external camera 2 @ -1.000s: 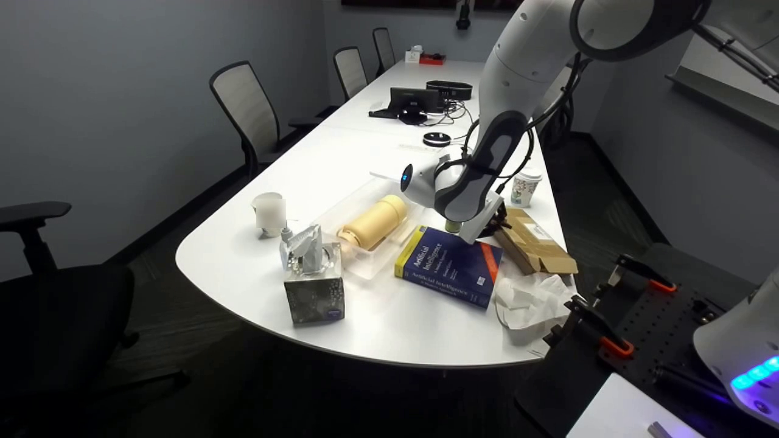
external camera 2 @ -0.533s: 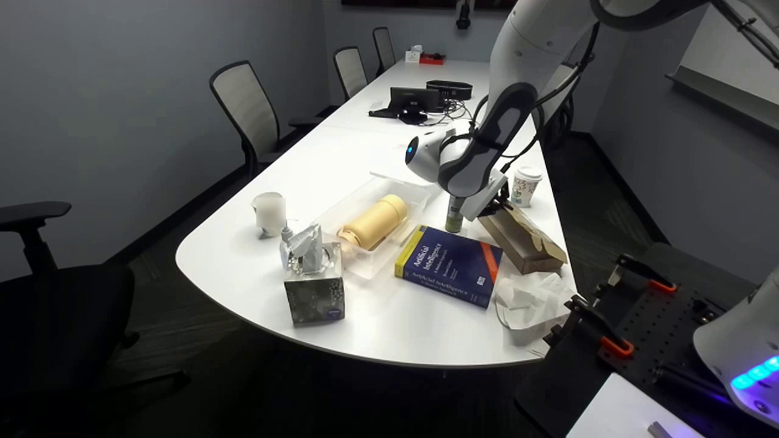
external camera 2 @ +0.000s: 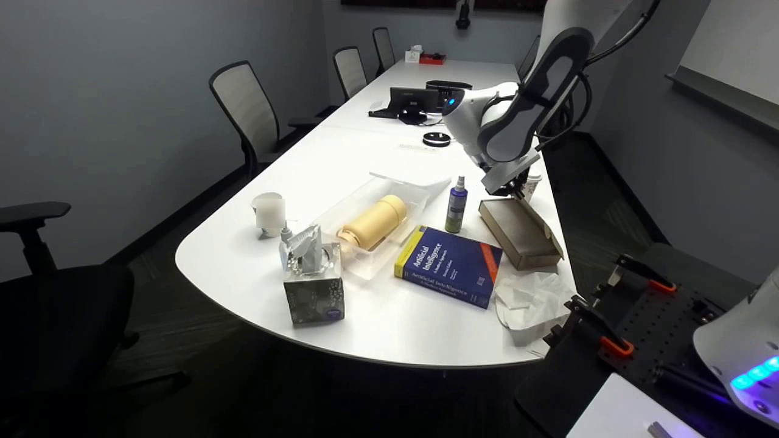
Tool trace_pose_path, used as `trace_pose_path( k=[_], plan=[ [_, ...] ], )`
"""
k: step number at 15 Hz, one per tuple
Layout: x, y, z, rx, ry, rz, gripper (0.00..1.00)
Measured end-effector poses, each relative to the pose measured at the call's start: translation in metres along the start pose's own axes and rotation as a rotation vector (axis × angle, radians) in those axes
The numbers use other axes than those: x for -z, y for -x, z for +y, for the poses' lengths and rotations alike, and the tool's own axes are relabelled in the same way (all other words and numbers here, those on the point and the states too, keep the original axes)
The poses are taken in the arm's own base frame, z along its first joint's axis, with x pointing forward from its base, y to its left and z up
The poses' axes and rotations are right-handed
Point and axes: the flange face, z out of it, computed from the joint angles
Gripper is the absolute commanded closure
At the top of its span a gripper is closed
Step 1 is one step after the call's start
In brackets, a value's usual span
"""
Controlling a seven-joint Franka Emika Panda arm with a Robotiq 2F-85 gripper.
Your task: Open the box
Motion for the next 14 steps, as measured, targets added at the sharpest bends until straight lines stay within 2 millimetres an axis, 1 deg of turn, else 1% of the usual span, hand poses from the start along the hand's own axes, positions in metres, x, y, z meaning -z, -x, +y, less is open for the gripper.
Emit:
trace_pose_path(
  k=[6,9,11,14],
  plan=[
    [-0.02,0.015,0.061,-0.069,-0.247,0.052,0.99],
    [-0.029,0.019,0.089,-0.067,-0.302,0.072,0.99],
    [-0.029,0.02,0.106,-0.047,-0.318,0.073,0.99],
    [-0.023,0.018,0.124,-0.013,-0.357,0.062,0.99]
  ],
)
